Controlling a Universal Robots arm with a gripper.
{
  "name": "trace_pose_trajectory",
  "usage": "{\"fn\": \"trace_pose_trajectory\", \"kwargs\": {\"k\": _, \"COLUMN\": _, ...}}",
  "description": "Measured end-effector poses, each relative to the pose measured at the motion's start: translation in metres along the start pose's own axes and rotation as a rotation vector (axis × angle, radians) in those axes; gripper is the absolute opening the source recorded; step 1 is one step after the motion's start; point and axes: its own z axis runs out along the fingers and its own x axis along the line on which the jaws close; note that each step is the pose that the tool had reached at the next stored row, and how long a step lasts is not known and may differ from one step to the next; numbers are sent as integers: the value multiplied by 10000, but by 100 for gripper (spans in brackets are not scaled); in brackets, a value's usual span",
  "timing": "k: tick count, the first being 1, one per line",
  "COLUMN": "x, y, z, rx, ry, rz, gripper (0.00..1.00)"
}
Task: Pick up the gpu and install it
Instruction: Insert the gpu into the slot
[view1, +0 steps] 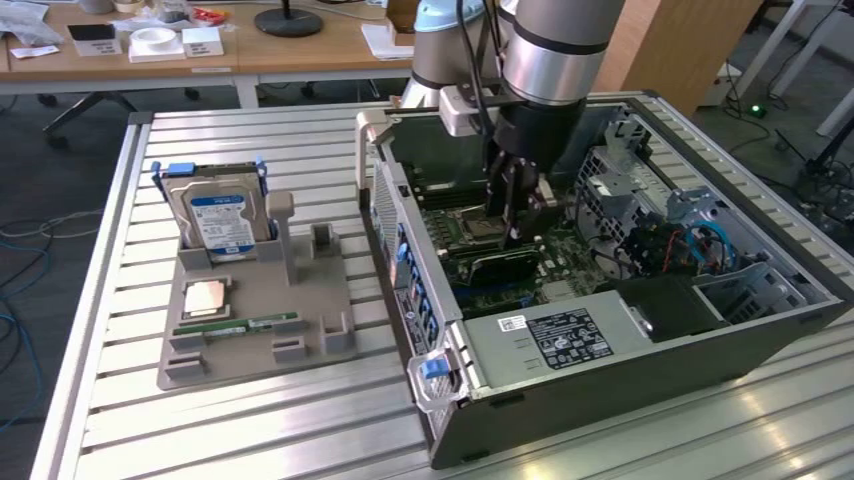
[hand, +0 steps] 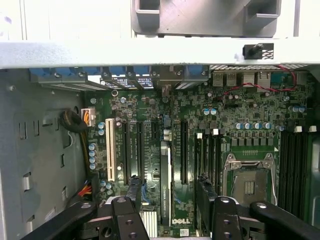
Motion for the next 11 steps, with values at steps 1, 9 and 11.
{"fn": "trace_pose_trajectory", "kwargs": {"k": 1, "x": 0, "y": 0, "z": -1, "rx": 0, "ry": -1, "rz": 0, "gripper": 57}}
{"fn": "trace_pose_trajectory", "kwargs": {"k": 9, "x": 0, "y": -1, "z": -35, "rx": -1, "ry": 1, "rz": -1, "gripper": 57}}
{"fn": "trace_pose_trajectory", "kwargs": {"k": 11, "x": -1, "y": -1, "z": -50, "rx": -1, "ry": 2, "rz": -1, "gripper": 57}}
